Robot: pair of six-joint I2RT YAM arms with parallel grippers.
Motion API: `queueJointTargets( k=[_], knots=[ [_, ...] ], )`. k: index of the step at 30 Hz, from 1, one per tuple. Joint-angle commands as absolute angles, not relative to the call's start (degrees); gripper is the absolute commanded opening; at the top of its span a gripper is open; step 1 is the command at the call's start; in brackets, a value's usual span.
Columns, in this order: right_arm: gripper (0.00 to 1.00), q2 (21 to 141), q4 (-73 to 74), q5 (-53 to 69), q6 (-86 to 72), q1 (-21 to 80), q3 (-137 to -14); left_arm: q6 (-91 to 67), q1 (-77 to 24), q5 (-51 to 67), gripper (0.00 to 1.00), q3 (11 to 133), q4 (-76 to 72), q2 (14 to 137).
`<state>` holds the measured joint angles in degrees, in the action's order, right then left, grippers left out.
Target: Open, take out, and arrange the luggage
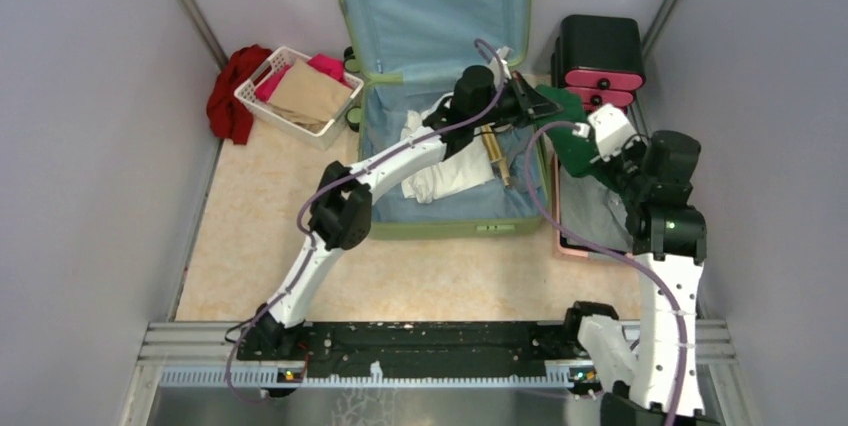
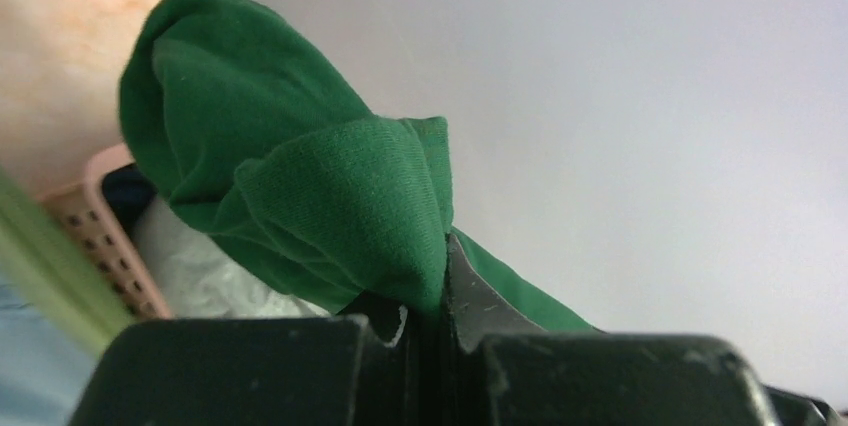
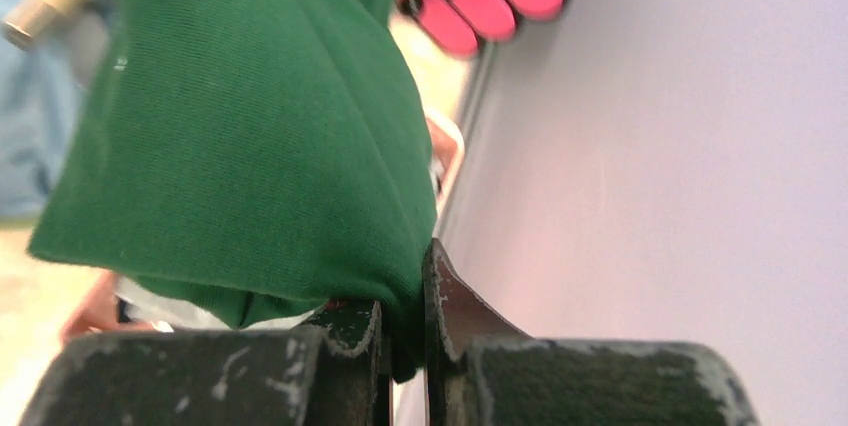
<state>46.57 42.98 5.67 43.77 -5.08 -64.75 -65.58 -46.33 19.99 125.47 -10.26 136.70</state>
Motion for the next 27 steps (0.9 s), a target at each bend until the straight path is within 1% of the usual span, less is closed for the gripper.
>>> queueJointTargets(
  k=[1,5,9,18,24,27],
  knots=[
    [0.0,45.2,41.5,9.6,51.0,-18.1,-63.8,-70.0,-47.5,20.6,0.0,131.9,-19.4,141.7],
    [0.0,46.9,41.7,16.3,55.2,-29.0,-63.4,-72.2,-49.8,20.1,0.0,135.1,-23.3,146.4],
    [0.0,46.9,39.9,18.7,57.5,-35.0,-62.4,-73.5,-52.2,18.7,0.0,137.4,-25.7,150.7],
    [0.0,41.3,33.7,14.2,62.4,-36.3,-50.8,-75.8,-54.4,14.9,0.0,140.6,-27.4,159.5],
    [0.0,38.8,39.8,21.5,63.9,-37.3,-50.2,-76.3,-54.6,16.7,0.0,140.5,-27.8,160.9],
    [0.0,39.6,38.2,21.8,62.2,-37.4,-51.0,-74.7,-54.6,15.6,0.0,140.5,-27.1,160.0]
  ],
)
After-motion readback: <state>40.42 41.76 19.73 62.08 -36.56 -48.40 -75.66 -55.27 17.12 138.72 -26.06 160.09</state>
